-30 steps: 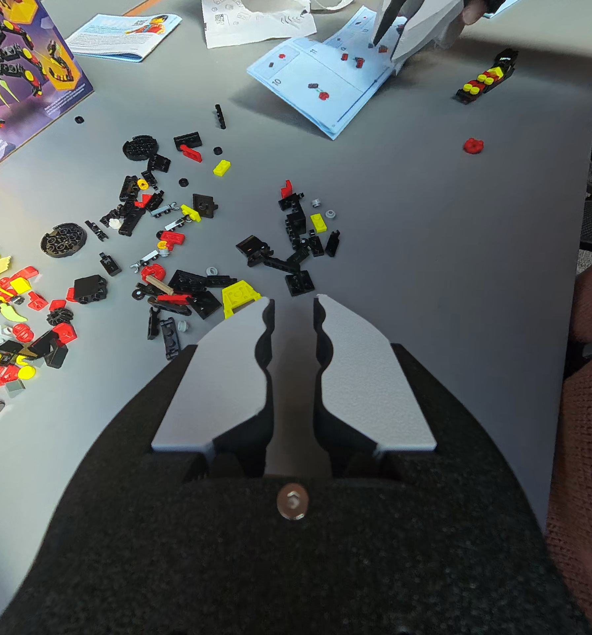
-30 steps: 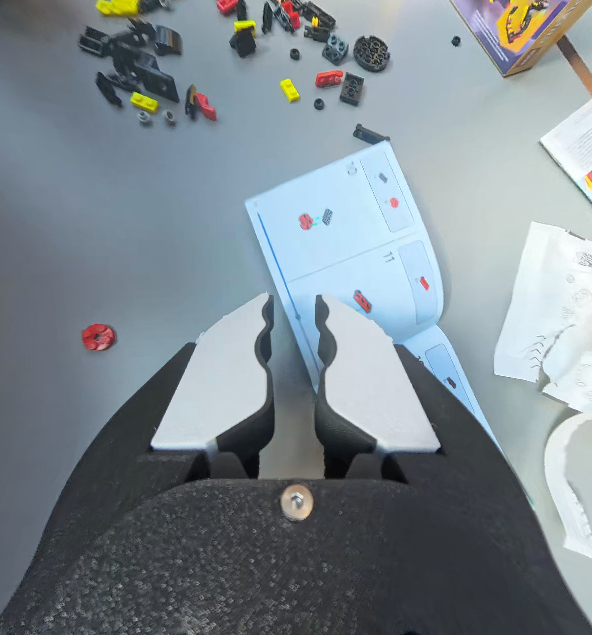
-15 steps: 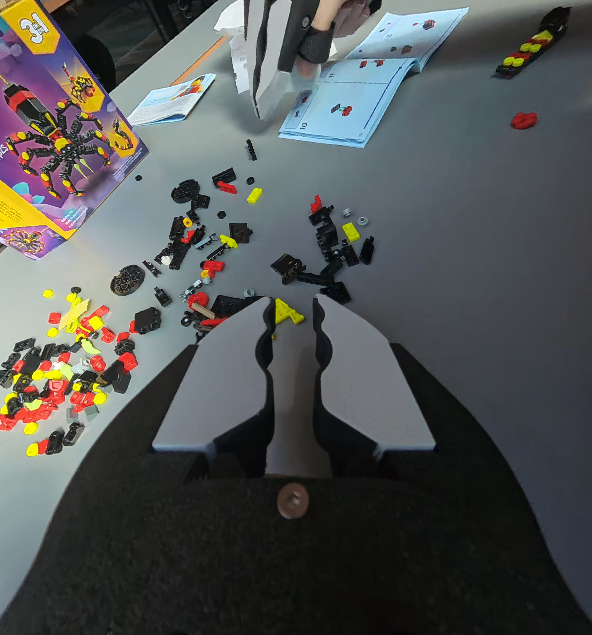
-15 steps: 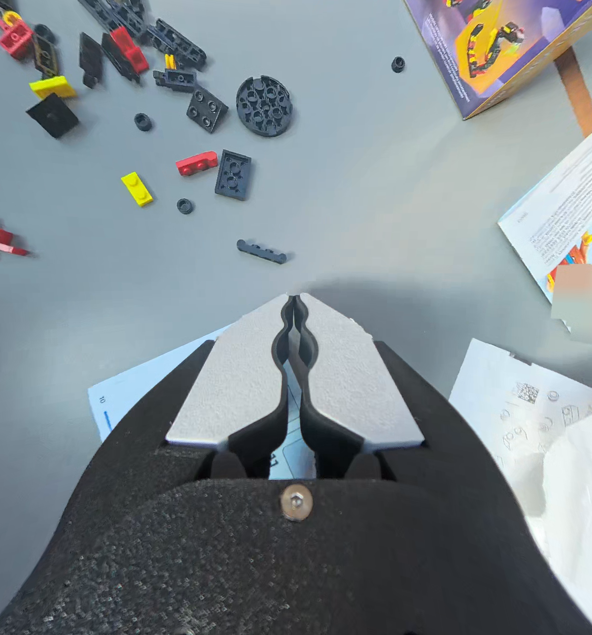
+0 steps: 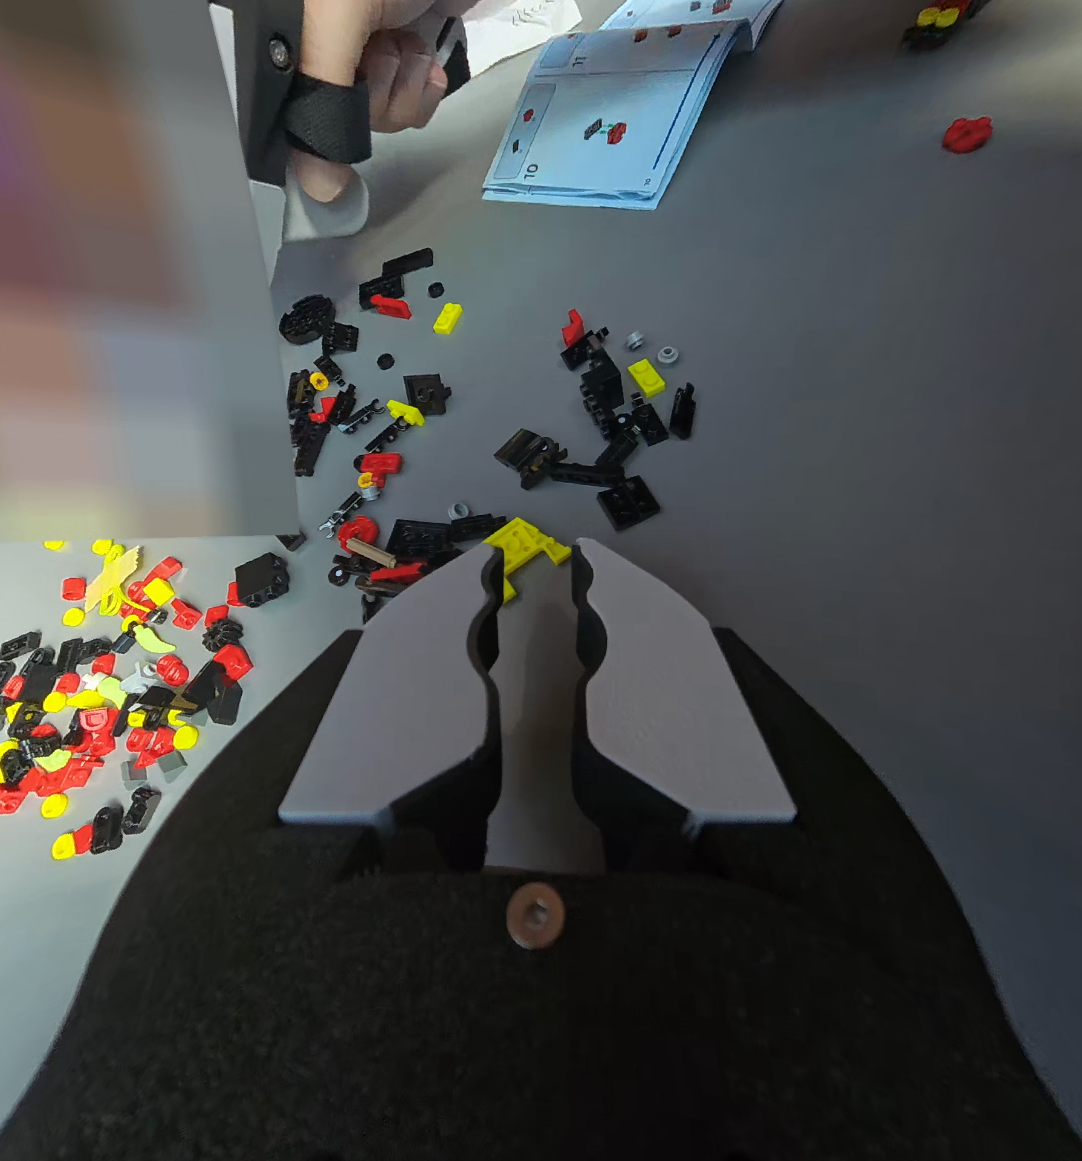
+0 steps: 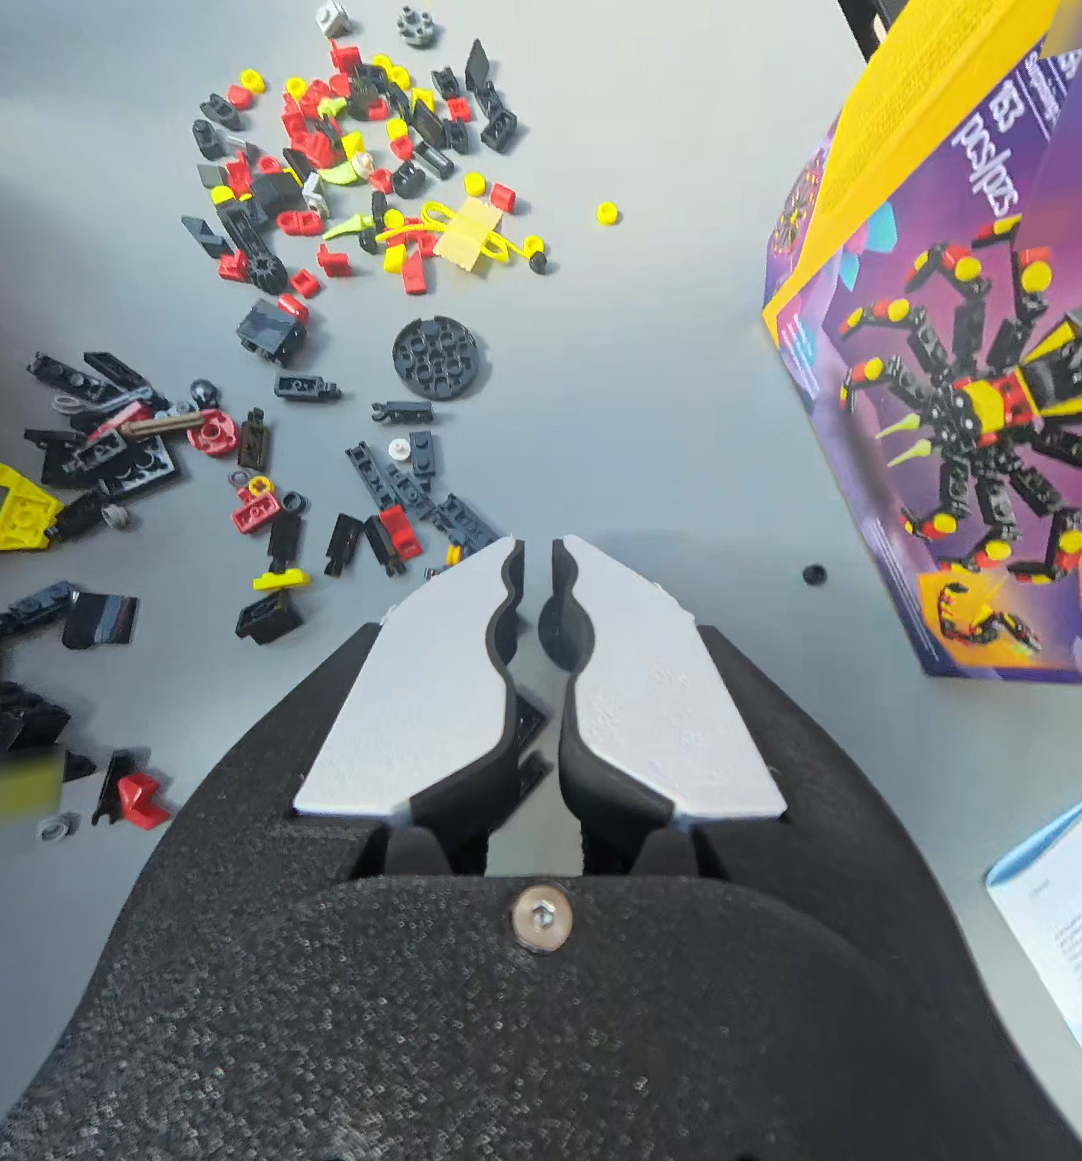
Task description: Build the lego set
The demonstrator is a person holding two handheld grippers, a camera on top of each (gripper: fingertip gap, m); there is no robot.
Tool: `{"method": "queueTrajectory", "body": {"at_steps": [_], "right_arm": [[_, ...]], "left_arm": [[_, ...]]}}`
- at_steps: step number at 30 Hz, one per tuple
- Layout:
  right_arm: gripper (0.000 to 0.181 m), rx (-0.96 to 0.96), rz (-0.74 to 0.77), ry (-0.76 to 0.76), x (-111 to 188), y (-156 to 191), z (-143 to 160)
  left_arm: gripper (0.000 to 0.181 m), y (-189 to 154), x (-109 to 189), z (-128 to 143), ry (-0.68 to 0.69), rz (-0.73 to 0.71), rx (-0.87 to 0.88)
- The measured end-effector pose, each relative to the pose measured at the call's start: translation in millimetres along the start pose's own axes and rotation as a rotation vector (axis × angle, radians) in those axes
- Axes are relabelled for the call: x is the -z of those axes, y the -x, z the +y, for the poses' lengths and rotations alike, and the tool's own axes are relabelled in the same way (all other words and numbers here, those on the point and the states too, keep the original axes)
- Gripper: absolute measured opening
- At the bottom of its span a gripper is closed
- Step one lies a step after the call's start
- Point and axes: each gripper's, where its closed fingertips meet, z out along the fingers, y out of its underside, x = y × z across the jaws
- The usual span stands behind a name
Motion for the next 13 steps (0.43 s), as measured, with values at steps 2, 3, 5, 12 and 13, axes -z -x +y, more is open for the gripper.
{"method": "queueTrajectory", "body": {"at_steps": [2, 3, 5, 12, 13], "right_arm": [[0.011, 0.029, -0.016, -0.022, -14, 2, -20], [0.012, 0.035, -0.036, -0.035, -21, 4, -30], [0.011, 0.051, -0.069, -0.044, -38, 9, -45], [0.006, 0.177, -0.155, 0.065, -84, 32, -55], [0.006, 0.179, -0.158, 0.067, -86, 31, -56]], "left_arm": [[0.02, 4, 0, 2, 0.008, -0.027, -0.027], [0.02, 5, 0, 3, 0.006, -0.035, -0.032], [0.02, 8, 0, 1, -0.01, -0.045, -0.024], [0.02, 13, 1, 0, -0.029, -0.063, -0.025], [0.02, 13, 2, 0, -0.03, -0.062, -0.025]]}}
